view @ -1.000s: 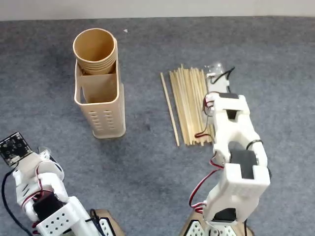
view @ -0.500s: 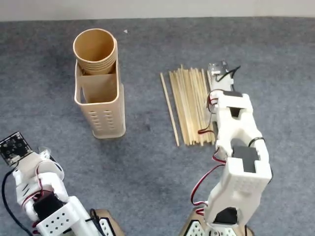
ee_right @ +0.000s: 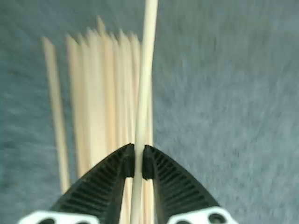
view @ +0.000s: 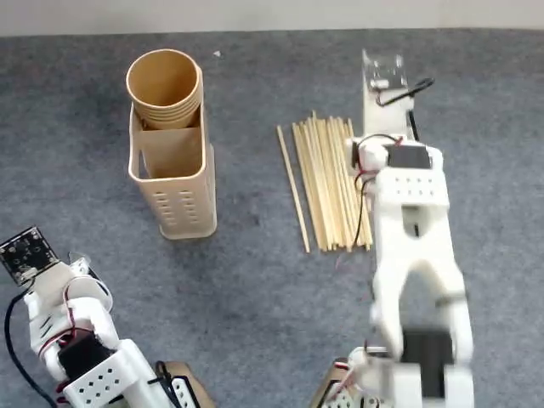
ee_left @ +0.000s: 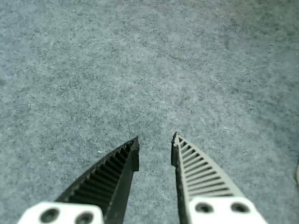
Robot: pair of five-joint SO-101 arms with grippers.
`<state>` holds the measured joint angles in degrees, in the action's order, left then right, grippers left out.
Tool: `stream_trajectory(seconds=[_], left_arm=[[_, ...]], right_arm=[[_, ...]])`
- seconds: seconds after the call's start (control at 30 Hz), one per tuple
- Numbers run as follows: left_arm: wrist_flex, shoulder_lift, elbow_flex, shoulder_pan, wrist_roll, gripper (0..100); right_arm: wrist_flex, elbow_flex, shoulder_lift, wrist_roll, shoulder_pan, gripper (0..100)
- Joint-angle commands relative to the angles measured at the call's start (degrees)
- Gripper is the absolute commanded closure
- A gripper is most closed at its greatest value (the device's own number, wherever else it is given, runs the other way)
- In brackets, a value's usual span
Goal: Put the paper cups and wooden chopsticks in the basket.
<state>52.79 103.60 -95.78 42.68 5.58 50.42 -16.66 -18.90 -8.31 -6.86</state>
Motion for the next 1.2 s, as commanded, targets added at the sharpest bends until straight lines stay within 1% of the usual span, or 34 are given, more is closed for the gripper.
stream_trajectory(seconds=[0.0,0.07,0.13,0.23,0.33,0.5,0.63,0.77,0.9,1.0,1.07,1.17], left_arm=[[-1.0,0.5,-0.2,-0.9,0.5,86],[-1.0,0.5,-0.2,-0.9,0.5,86],[-1.0,0.5,-0.2,-0.9,0.5,86],[-1.0,0.5,-0.2,-0.9,0.5,86],[-1.0,0.5,-0.3,-0.8,0.5,86],[-1.1,0.5,-0.7,-0.9,0.5,86],[-1.1,0.5,-0.7,-0.9,0.5,86],[-1.1,0.5,-0.8,-0.9,0.4,86],[-1.1,0.5,-0.8,-0.9,0.4,86],[-1.1,0.5,-0.8,-0.9,0.4,86],[-1.1,0.5,-0.8,-0.9,0.4,86],[-1.1,0.5,-0.8,-0.9,0.4,86]], right_arm=[[-1.5,0.7,-13.6,0.6,-6.1,99.3],[-6.5,0.7,-16.5,0.6,-10.6,99.3],[-13.9,0.4,-17.8,1.5,-14.6,99.0],[-23.2,0.7,-16.7,5.0,-20.8,98.8],[-31.3,0.4,-14.6,6.0,-25.5,98.8],[-46.2,-3.0,-11.3,8.2,-30.5,99.3],[-52.1,-8.4,-8.3,8.8,-34.4,99.3],[-59.6,-13.8,-4.2,8.7,-34.8,99.3],[-60.9,-16.3,-2.0,8.7,-34.7,98.3],[-58.8,-16.3,-3.4,9.0,-34.7,91.6],[-54.3,-16.0,-5.5,9.1,-34.7,88.4],[-42.7,-15.2,-10.6,9.1,-32.7,88.2]])
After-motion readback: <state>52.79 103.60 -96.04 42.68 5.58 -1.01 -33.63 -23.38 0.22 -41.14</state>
